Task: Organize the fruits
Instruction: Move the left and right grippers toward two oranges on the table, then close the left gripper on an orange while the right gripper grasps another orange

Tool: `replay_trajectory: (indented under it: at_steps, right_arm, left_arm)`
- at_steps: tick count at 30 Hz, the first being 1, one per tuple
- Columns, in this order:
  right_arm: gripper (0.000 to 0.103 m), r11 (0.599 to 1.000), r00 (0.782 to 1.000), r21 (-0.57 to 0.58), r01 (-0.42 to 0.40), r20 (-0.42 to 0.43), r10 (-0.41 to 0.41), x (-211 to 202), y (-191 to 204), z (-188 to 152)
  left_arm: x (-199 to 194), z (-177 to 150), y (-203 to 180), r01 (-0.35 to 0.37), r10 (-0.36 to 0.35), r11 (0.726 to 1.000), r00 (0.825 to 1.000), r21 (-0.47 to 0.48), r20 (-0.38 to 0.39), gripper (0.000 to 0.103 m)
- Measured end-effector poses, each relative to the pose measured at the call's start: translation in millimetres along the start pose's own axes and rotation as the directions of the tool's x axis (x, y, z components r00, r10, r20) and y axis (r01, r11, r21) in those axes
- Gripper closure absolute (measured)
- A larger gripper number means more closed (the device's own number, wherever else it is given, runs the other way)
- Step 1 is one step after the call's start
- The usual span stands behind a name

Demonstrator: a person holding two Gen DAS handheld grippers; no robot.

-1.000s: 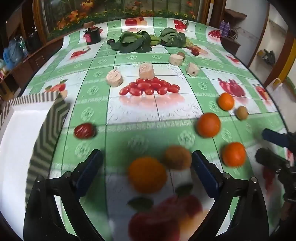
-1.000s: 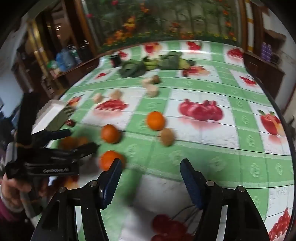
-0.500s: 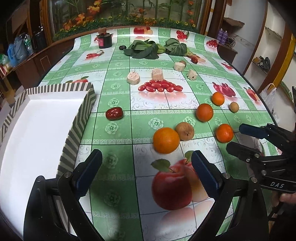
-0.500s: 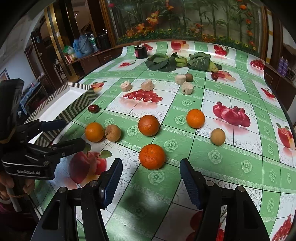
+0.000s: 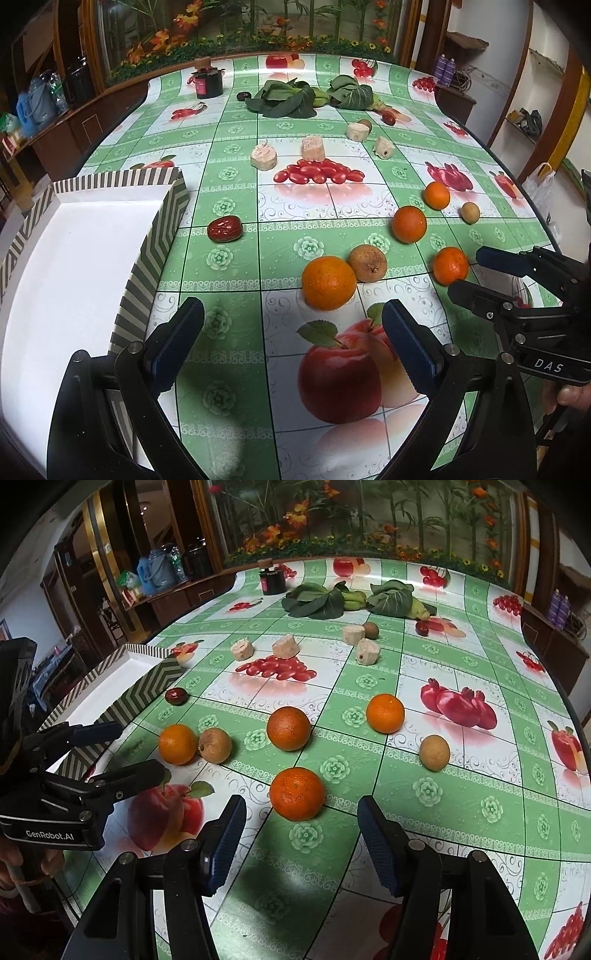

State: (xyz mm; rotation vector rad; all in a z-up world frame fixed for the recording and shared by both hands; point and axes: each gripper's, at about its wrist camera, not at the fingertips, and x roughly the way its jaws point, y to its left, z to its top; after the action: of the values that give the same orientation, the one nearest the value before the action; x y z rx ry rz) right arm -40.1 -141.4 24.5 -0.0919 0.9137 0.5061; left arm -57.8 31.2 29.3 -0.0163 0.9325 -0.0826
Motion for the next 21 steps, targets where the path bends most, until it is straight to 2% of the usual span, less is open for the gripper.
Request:
replay_trajectory:
  at_steps: [8,21]
  right_arm:
    - [0.042,1.000,1.000,0.011,-0.019,0.005,0.019,2.2,-2.9,-1.2]
    - [0.068,0.999,1.000,-0.035,-0.028,-0.011,0.028,18.9,-0.5,2.9]
  left_arm:
    - [3.4,0.6,-1.1,0.001,-0.001,1.000,1.000,0.008,-0.008,0.005]
    - [18.9,8.8,-11.1,0.003,-0.002,0.999,1.000,0.036,-0.025,0.005]
